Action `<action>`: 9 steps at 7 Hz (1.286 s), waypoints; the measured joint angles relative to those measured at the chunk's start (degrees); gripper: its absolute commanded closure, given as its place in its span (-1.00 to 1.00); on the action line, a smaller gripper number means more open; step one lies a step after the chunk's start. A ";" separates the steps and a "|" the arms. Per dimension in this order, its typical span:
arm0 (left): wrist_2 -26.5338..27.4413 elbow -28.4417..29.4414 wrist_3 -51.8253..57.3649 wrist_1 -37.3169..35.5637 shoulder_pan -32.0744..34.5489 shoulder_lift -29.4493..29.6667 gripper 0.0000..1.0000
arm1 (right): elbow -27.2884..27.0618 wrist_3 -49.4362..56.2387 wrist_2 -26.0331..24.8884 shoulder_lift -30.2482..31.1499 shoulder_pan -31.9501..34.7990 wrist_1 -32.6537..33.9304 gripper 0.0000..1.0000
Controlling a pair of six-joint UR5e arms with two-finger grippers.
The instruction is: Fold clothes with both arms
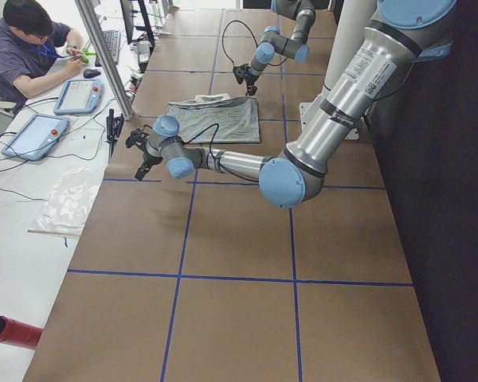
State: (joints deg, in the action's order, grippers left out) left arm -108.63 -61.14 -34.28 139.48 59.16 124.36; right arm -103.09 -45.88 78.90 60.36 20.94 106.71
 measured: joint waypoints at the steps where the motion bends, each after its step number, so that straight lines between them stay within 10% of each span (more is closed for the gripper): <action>1: 0.00 -0.01 0.00 0.00 0.00 0.00 -1.00 | -2.02 -0.03 0.19 1.42 0.23 0.09 -1.00; 9: 0.00 -0.77 0.00 0.00 -0.34 -0.40 -1.00 | 8.68 -4.88 2.19 -8.16 1.03 -10.36 -1.00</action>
State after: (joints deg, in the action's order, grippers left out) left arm -108.63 -61.92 -34.28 139.48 58.82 123.97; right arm -94.40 -50.76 81.09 52.20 21.97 96.36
